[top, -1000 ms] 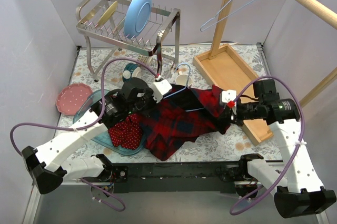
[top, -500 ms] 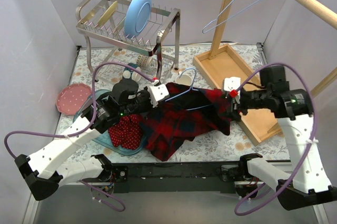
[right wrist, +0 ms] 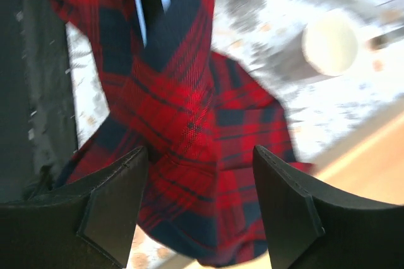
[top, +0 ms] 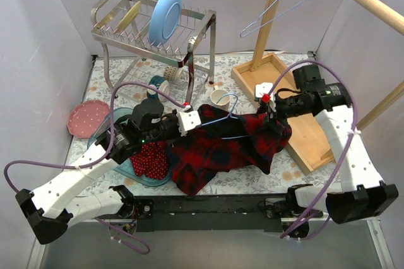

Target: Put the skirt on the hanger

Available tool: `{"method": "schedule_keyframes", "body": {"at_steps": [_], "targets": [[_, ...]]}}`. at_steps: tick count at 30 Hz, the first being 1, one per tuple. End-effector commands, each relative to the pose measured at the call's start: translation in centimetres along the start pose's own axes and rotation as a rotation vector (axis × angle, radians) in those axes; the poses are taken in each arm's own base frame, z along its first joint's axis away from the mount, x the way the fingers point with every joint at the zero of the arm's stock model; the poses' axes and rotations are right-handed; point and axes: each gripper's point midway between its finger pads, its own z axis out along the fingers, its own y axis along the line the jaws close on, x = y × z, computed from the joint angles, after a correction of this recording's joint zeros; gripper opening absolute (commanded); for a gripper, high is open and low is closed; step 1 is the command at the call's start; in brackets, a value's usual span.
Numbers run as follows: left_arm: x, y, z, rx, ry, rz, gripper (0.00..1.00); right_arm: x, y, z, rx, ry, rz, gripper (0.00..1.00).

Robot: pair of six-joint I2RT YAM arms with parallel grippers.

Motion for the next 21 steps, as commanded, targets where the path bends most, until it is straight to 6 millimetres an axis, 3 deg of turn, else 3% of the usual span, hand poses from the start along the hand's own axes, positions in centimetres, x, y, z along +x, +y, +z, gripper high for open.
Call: {"method": "schedule_keyframes", "body": {"at_steps": [1,6,9,12,15,18,21], "targets": [[-3.2,0.6,-1.6,-0.037,-0.144,0.056,0.0,0.4,2.7,1.4,-0.118,-0.042,-0.041,0.74],[-3.7,0.5,-1.6,-0.028,-0.179,0.079,0.0,1.2,3.9,3.1,-0.187,-0.041,-0.004,0.72],[-4.6,0.5,-1.5,-0.02,-0.214,0.095,0.0,1.1,4.8,4.4,-0.251,-0.064,0.019,0.64],[-5.3,0.6,-1.5,-0.02,-0.242,0.104,0.0,0.7,5.7,5.1,-0.303,-0.082,0.042,0.41],[-5.7,0.5,-1.4,-0.017,-0.268,0.099,0.0,0.3,6.3,5.0,-0.317,-0.094,0.034,0.02],[-5.4,0.5,-1.1,-0.022,-0.259,0.074,0.03,-0.2,5.4,4.0,-0.228,-0.064,0.033,0.01],[-3.9,1.0,-1.7,-0.081,-0.218,0.041,0.21,-1.5,3.5,1.5,-0.048,-0.031,-0.013,0.01]]}}
